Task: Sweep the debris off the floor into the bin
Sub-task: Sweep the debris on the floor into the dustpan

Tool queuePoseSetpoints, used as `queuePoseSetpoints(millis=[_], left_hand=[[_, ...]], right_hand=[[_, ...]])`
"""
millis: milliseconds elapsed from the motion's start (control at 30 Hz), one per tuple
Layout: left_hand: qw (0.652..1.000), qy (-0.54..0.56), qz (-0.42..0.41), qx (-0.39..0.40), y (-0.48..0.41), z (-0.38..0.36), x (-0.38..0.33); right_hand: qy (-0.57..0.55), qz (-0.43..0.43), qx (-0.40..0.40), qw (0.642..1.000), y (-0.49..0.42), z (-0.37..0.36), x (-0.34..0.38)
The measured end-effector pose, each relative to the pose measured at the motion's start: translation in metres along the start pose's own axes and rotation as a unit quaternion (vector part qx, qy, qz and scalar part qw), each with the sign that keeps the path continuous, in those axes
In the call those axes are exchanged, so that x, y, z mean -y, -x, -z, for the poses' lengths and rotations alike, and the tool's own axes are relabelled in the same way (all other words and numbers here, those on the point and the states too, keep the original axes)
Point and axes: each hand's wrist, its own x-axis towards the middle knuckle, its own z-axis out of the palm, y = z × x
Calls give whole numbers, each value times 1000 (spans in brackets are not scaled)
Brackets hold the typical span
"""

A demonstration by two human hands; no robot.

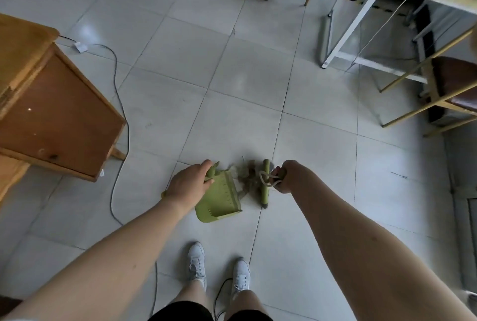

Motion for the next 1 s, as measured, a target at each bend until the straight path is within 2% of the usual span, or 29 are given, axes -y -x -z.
queuePoseSetpoints(millis=[200,467,600,733,900,1000], left_hand=[[1000,24,7,8,1,8,6],[999,17,43,-7,18,-5,0],[995,31,84,-36,33,-16,-11],[991,24,124,-54,57,-39,-33],[986,22,156,-57,79,-71,-68],[983,23,174,-52,86,-82,-87]], right_hand=[[3,4,-51,999,-7,22,13],[229,5,-44,972,-34,43,24],[380,13,-19,925,-54,45,21],[502,69,17,862,-77,60,8],[506,3,-1,863,-101,82,-8],[526,-1,-10,850,-100,97,-11]])
